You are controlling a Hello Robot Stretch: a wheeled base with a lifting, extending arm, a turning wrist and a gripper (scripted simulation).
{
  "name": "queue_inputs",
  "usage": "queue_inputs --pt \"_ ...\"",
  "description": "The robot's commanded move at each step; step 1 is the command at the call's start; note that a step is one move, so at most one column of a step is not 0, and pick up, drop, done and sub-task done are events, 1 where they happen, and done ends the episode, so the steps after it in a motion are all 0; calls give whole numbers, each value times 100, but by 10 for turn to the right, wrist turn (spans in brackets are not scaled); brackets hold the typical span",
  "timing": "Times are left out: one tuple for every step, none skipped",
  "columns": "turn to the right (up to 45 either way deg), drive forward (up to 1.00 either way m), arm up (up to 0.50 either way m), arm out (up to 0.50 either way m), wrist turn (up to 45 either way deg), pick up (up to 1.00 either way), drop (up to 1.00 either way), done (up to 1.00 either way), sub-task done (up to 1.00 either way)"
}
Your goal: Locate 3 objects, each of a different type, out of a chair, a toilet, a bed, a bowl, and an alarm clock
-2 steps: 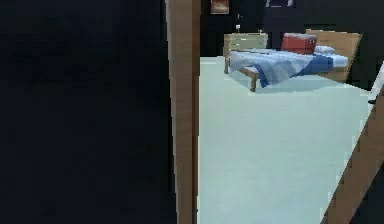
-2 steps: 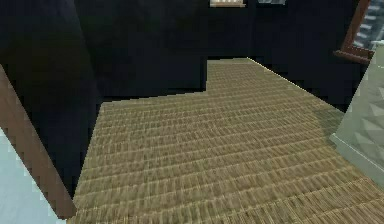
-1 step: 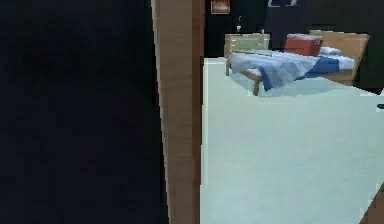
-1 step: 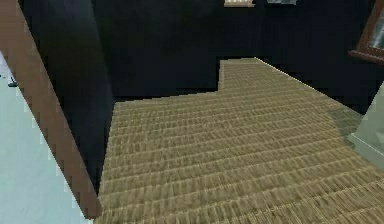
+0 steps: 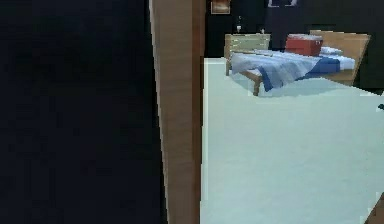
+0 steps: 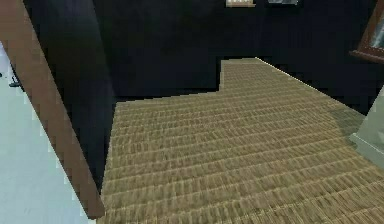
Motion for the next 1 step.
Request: queue_inputs --pt "450 0 0 0 0 0 0 0 0"
